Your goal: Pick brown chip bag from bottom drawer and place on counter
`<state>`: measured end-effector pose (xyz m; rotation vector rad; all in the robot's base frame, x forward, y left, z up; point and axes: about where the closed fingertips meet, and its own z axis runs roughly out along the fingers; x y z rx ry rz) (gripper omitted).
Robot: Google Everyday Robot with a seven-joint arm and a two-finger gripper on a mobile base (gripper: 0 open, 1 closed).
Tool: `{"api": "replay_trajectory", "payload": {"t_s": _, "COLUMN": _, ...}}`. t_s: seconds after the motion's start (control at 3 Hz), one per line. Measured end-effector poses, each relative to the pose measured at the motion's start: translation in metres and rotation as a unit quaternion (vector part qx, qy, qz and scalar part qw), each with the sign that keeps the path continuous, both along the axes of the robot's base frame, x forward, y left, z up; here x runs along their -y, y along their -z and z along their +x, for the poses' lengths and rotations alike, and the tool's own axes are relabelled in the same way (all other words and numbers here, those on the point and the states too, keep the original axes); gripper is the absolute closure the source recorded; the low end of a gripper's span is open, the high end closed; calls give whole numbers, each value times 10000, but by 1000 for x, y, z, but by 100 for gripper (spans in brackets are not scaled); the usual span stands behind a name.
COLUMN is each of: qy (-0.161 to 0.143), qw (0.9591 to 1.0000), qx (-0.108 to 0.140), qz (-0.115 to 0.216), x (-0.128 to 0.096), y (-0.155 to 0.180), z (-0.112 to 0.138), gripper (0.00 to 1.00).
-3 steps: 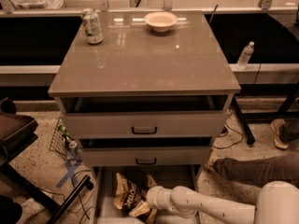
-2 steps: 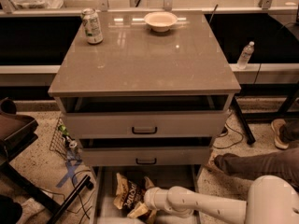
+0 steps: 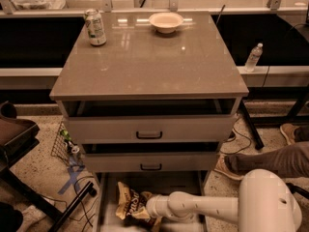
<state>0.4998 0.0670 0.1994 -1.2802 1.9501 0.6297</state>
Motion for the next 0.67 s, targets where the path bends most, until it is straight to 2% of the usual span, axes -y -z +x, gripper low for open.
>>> {"api": "replay_trajectory", "payload": {"t_s": 0.67, "qy": -10, "qw": 9999, "qx": -105, "qz": 24, "x": -6, "y": 6, "z": 0, "gripper": 85}}
